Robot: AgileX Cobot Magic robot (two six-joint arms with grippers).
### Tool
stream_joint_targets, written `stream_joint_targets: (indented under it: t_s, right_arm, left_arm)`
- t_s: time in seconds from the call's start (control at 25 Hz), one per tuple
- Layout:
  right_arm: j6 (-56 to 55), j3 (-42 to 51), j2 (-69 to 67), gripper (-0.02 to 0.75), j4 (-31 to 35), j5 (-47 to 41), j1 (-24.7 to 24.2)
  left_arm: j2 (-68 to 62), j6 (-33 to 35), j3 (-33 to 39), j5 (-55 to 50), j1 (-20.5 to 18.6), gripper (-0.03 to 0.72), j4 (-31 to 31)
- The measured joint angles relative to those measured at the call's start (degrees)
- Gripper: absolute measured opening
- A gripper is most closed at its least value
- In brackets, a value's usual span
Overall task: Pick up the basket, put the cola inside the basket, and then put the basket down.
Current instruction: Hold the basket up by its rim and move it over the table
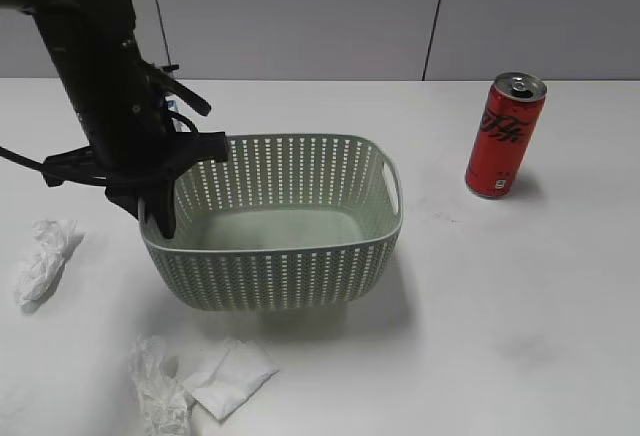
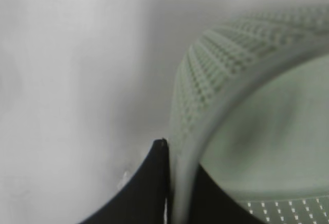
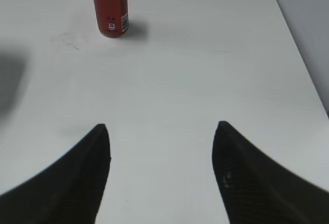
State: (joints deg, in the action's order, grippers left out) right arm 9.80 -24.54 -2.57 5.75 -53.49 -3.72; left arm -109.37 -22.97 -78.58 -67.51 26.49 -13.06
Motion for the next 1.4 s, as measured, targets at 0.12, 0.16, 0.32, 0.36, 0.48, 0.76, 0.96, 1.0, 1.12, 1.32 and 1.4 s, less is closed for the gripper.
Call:
stream_joint_targets:
  t_s: [0.12,0.16,0.32,0.36,0.48,0.76,0.96,1.0,1.12,1.32,1.4]
  right_arm:
    - [-1.02,-2.37,-4.74,0.477,2.87,1.06,0.00]
    - [-1.12,-3.59,-6.80,0.477,3.83,1.19,0.00]
    - [-1.92,-10.02,-15.25,0.477,4.91,1.06,0.00]
    - [-2.28,-11.79,-17.39,0.477,5.04,0.68,0.00]
    - [-2.66,-18.68,-25.89,0.477,6.11,-2.11,0.00]
    - [-1.76,-34.40,-44.65,0.575,10.21,-4.19,0.00]
    - [1.96,-42.46,-57.56,0.631,13.44,-5.70,0.00]
    - [2.56,-44.01,-60.49,0.631,14.19,-6.58,0.04]
    - [3.62,-48.77,-68.22,0.631,14.53,-9.19,1.45]
    - [2.44,-55.79,-77.95,0.633,10.42,-8.82,8.03]
    - [-0.50,-57.91,-81.45,0.633,6.18,-6.94,11.40]
  left_arm:
    - [0.18,0.13,0.00,0.00,0.00,-0.001,-0.45]
    - [0.18,0.19,0.00,-0.06,0.00,-0.001,-0.51]
    - [1.77,0.32,0.00,0.00,0.00,-0.001,-0.57]
    - [2.68,0.36,0.00,0.37,0.00,-0.001,-0.51]
    - [5.47,0.99,0.00,1.27,0.00,-0.001,-0.51]
    - [6.51,2.09,0.10,1.68,0.00,-0.001,-0.46]
    - [6.51,4.26,0.86,4.58,1.24,-0.001,1.29]
    - [6.51,4.40,1.33,5.26,1.76,-0.001,1.53]
    - [6.51,4.60,3.94,6.61,3.09,-0.001,1.51]
    - [6.51,4.61,8.71,8.57,3.85,-0.001,-0.38]
    - [6.51,4.66,10.47,9.86,3.87,-0.001,-0.50]
